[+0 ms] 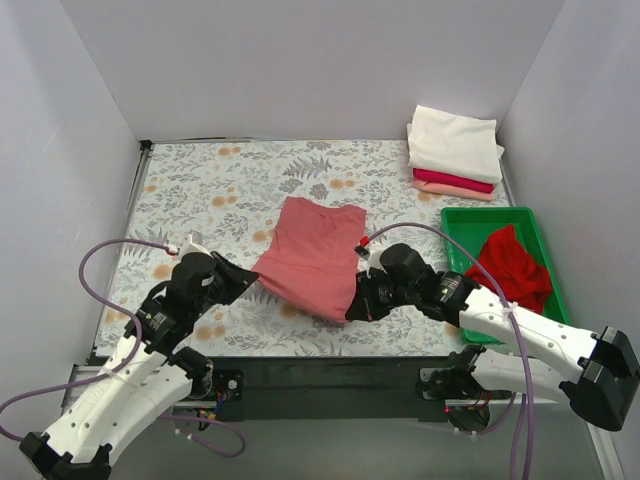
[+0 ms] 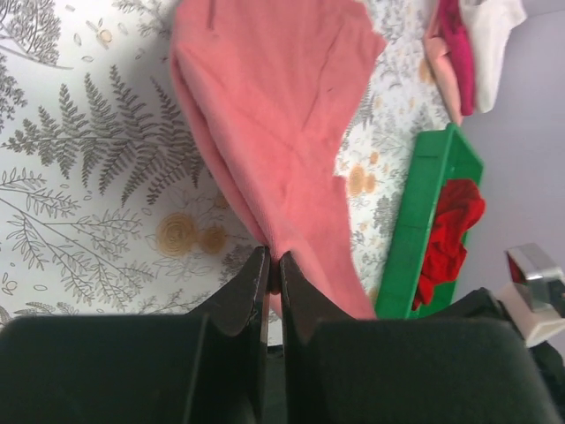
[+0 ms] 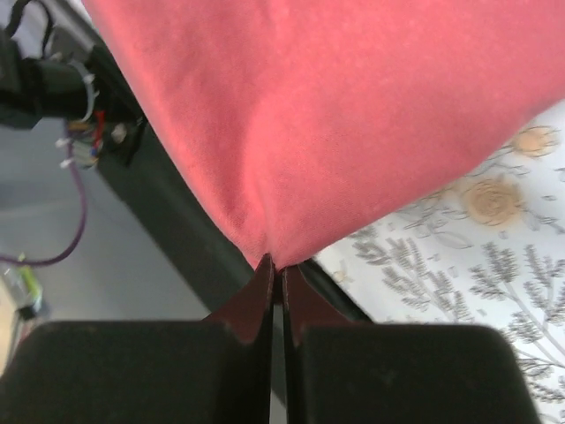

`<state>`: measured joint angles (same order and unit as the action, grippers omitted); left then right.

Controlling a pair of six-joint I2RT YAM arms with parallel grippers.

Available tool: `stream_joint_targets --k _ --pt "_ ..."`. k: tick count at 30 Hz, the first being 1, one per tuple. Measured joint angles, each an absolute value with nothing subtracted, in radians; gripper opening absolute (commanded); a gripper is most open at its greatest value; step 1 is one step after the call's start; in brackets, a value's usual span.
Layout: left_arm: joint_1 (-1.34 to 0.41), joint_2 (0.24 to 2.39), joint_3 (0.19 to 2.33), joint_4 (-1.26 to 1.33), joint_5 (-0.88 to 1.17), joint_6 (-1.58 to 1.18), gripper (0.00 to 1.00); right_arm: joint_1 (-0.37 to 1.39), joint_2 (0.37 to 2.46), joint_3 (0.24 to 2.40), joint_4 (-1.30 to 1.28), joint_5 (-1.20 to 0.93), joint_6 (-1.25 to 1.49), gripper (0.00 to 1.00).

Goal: Fold and stack the t-shirts
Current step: Fold the tshirt

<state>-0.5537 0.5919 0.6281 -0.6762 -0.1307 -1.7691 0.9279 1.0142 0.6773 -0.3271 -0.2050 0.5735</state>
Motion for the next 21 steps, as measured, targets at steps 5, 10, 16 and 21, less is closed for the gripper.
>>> stream_joint_targets --k 5,10,16,21 --pt "-0.554 0.585 0.724 -0.743 -0.152 -1.766 0.00 0.928 1.028 0.747 -0.400 -0.324 0.572 0.01" --pt "-0.554 0.569 0.739 -0.799 -0.176 -1.779 0.00 0.928 1.027 0.783 -0.429 -0.402 0.574 0.01" --pt "-0.556 0.530 0.740 -0.812 -0.201 -1.790 0.00 0.879 1.022 0.810 -0.464 -0.480 0.572 0.01" --pt "-0.556 0.589 0.742 -0.774 -0.220 -1.789 0.00 0.758 1.032 0.830 -0.476 -0.545 0.557 0.01"
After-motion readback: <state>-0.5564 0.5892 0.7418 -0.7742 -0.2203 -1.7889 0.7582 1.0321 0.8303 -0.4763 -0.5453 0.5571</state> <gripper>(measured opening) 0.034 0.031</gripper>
